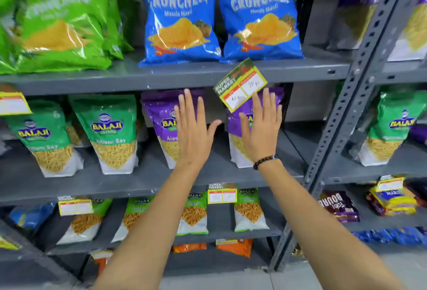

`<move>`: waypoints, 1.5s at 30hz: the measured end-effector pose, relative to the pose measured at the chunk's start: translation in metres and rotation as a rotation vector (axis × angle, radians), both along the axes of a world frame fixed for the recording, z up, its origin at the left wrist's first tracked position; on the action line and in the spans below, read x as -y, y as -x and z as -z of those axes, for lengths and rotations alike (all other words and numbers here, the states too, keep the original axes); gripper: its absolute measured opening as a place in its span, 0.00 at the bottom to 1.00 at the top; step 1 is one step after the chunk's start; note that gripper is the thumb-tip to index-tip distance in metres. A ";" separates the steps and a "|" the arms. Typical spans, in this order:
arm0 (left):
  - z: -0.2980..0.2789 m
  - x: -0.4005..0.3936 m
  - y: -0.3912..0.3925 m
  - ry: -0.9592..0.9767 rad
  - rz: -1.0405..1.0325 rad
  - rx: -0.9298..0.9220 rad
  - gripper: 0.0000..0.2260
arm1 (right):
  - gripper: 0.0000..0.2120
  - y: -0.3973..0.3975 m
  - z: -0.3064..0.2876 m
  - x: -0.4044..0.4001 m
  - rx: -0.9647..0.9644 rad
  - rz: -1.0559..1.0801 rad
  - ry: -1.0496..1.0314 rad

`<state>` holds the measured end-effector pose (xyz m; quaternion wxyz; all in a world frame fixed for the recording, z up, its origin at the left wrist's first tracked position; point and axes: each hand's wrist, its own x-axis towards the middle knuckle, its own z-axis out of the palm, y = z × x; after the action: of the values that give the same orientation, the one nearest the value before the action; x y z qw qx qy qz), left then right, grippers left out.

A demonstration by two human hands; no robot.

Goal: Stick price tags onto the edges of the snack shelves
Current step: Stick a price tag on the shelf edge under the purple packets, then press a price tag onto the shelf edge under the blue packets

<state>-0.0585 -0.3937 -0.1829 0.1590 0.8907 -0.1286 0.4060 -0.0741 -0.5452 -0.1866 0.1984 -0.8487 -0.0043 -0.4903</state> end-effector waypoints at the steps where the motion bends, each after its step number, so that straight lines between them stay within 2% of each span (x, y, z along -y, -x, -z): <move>1: -0.017 0.002 -0.001 0.002 0.015 0.029 0.29 | 0.22 -0.002 -0.019 0.000 0.045 0.001 0.007; 5: -0.062 0.008 -0.008 0.044 0.049 0.087 0.17 | 0.20 -0.012 -0.084 0.001 0.051 0.023 0.049; 10: -0.078 0.015 -0.011 0.127 0.070 -0.002 0.08 | 0.06 -0.019 -0.118 0.005 -0.043 0.004 0.088; 20: -0.079 0.015 -0.010 0.226 0.060 -0.118 0.08 | 0.04 -0.015 -0.133 0.011 -0.118 -0.015 0.137; 26: -0.082 0.016 -0.005 0.249 0.146 -0.081 0.06 | 0.03 -0.012 -0.125 0.013 -0.090 -0.019 0.178; 29: -0.086 0.008 -0.007 0.261 0.177 -0.056 0.07 | 0.03 -0.009 -0.115 0.019 -0.062 -0.067 0.101; 34: -0.090 -0.015 -0.017 0.104 0.161 -0.095 0.04 | 0.05 -0.014 -0.101 0.012 -0.174 -0.203 -0.039; 37: -0.094 -0.014 -0.019 0.064 0.126 -0.056 0.04 | 0.04 -0.018 -0.099 0.009 -0.144 -0.202 -0.106; 45: -0.107 -0.008 -0.019 0.078 0.049 -0.013 0.05 | 0.04 -0.023 -0.109 0.007 -0.149 -0.151 -0.129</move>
<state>-0.0398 -0.3859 -0.0754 0.2045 0.8829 -0.1334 0.4011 -0.0514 -0.5526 -0.0774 0.2888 -0.8654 -0.0217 -0.4090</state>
